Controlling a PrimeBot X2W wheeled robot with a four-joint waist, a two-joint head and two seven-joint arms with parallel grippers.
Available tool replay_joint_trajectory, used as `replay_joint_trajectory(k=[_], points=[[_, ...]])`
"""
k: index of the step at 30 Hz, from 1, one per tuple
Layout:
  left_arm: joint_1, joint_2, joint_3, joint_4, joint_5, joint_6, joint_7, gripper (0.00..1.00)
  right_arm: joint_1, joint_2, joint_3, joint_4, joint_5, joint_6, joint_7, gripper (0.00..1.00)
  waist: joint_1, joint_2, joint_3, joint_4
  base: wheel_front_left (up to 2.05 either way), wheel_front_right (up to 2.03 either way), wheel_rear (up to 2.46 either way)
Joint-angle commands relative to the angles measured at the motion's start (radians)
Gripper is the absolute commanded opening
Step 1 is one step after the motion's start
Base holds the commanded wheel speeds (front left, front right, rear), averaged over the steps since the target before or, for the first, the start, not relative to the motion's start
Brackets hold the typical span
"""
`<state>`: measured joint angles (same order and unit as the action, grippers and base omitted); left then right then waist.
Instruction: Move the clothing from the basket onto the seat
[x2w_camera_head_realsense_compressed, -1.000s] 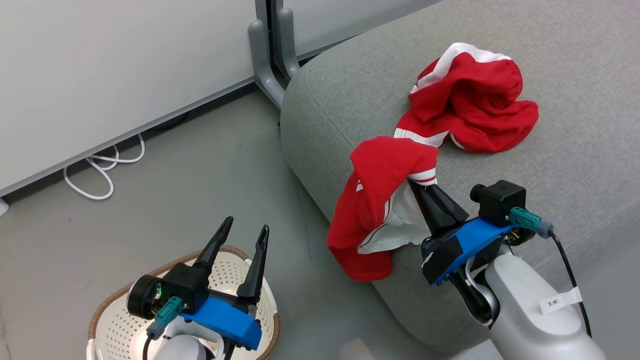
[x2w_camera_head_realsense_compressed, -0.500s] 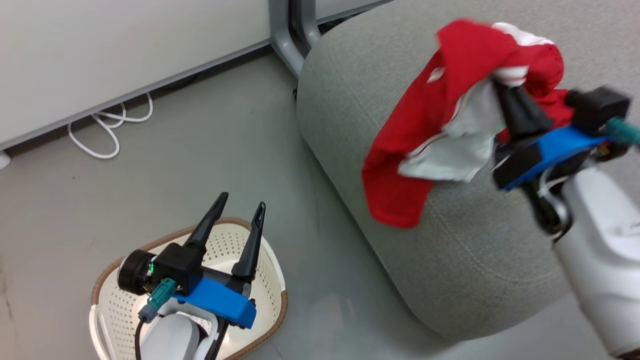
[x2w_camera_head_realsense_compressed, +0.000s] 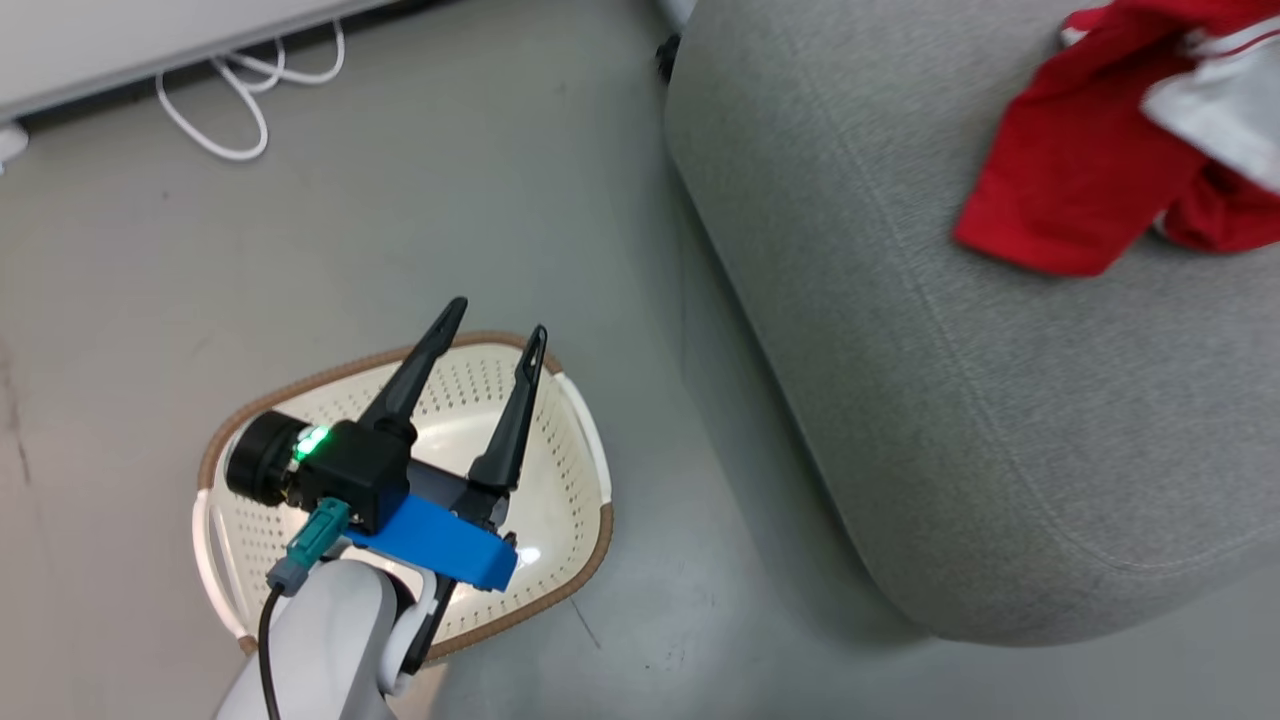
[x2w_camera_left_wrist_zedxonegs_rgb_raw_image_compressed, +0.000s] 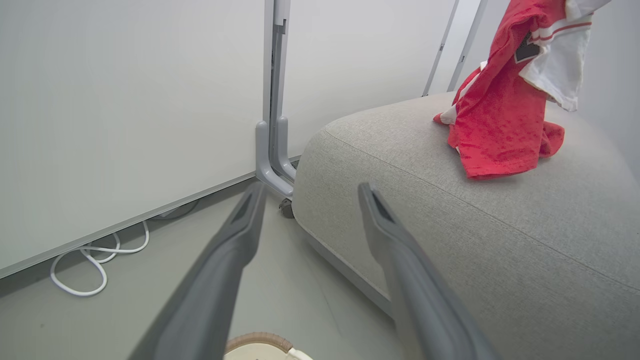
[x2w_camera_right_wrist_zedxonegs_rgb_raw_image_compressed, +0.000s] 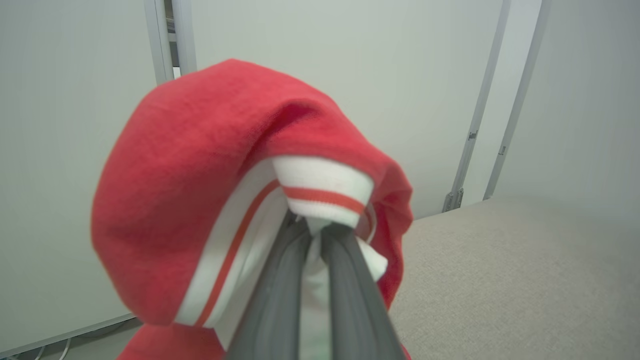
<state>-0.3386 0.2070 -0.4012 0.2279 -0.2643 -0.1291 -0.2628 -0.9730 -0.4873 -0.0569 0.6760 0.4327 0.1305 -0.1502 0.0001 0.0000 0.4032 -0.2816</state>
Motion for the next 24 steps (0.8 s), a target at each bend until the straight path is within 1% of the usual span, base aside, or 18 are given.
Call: replay_joint_trajectory(k=[1,5,7,10,14,18,24], points=[[-0.031,0.010,-0.002,-0.013,0.004,-0.001,-0.003,1.00,-0.032,-0.019,-0.040,-0.009,-0.009,0.000,0.003,0.00,-0.0001,0.0000,0.068,0.045,0.00,0.00,0.00],[-0.063,0.021,-0.016,-0.045,0.012,-0.001,-0.003,1.00,-0.052,-0.064,-0.138,-0.015,-0.034,0.000,0.021,0.00,-0.0001,0.0000,0.141,0.080,0.00,0.00,0.00],[-0.081,0.031,-0.023,-0.061,0.012,-0.001,-0.003,1.00,-0.038,-0.080,-0.177,-0.002,-0.065,0.000,0.021,0.00,-0.0001,0.0000,0.174,0.100,0.00,0.00,0.00],[-0.105,0.044,-0.036,-0.083,0.015,-0.001,-0.003,1.00,0.007,-0.077,-0.216,0.029,-0.103,0.000,0.028,0.00,-0.0001,0.0000,0.213,0.125,0.00,0.00,0.00],[-0.131,0.058,-0.048,-0.108,0.020,-0.001,-0.003,1.00,0.036,-0.063,-0.290,0.078,-0.114,0.000,-0.002,0.00,-0.0001,0.0000,0.253,0.148,0.00,0.00,0.00],[-0.142,0.067,-0.042,-0.123,0.023,-0.001,-0.003,1.00,0.059,-0.036,-0.315,0.117,-0.122,0.000,-0.027,0.00,-0.0001,0.0000,0.278,0.157,0.00,0.00,0.00],[-0.144,0.057,-0.037,-0.118,0.024,-0.001,-0.003,1.00,0.069,-0.012,-0.321,0.172,-0.132,0.000,-0.052,0.00,-0.0001,0.0000,0.277,0.160,0.00,0.00,0.00]])
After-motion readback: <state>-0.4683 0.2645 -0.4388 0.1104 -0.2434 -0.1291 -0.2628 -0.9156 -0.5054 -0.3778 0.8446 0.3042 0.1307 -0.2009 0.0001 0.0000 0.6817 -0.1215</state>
